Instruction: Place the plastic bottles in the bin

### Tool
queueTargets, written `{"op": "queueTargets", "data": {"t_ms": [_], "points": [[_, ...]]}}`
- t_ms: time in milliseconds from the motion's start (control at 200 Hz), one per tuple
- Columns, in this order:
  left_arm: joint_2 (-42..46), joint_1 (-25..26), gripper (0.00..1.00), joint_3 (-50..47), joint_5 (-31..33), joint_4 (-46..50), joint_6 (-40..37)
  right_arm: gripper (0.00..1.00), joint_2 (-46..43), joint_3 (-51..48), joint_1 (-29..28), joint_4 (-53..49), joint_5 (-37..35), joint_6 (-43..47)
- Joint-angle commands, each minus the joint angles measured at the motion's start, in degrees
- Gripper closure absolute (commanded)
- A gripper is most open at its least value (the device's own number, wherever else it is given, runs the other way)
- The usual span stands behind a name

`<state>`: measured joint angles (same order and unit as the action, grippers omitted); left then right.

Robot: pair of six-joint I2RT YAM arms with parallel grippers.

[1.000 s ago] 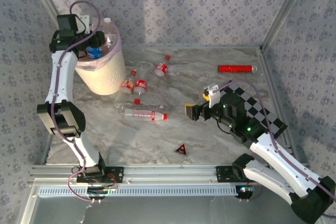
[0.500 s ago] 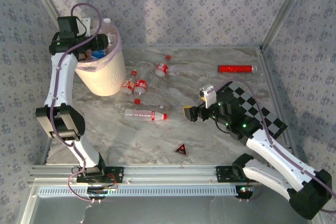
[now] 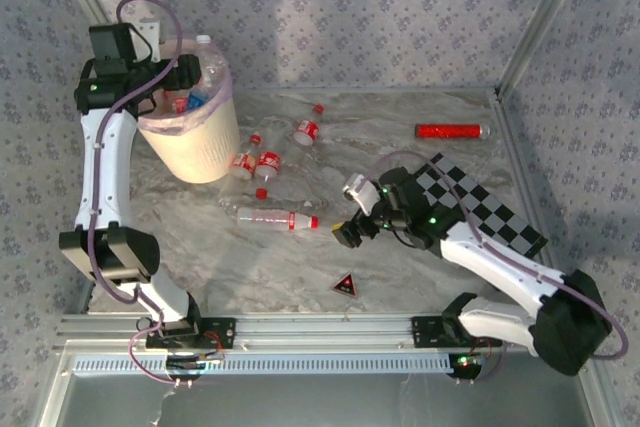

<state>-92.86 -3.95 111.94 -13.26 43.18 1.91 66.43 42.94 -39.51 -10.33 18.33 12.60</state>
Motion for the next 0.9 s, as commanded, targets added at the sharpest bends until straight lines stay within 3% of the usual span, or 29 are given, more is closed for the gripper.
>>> {"op": "queueTargets", "data": {"t_ms": [0,130,380,470,610,895], "points": [[6.39,0.50,0.09,2.21,-0.31,3.25,2.65,0.00,5.26,5.35,-1.08,-2.00,6.45,13.77],[14.43,1.94,0.06,-4.71,-2.18,2.76,6.93,0.00,14.35,12.62,-2.35,-5.79,6.18,19.38],[30.67,3.87,0.05,-24.79,-8.65,-0.51,18.01,0.03,32.59,25.83,-7.11,-9.98,-1.42,27.74],[35.39,4.60,0.06,-31.71,-11.37,-2.22,21.90,0.10,37.28,29.74,-7.92,-9.56,-1.40,28.25],[41.23,5.58,0.07,-41.76,-14.45,-6.68,28.22,0.10,42.55,33.59,-9.09,-9.47,-0.28,28.53],[48.15,6.40,0.08,-57.27,-12.75,-15.21,37.74,0.11,51.66,40.25,-10.24,-10.67,-4.00,27.56]]}}
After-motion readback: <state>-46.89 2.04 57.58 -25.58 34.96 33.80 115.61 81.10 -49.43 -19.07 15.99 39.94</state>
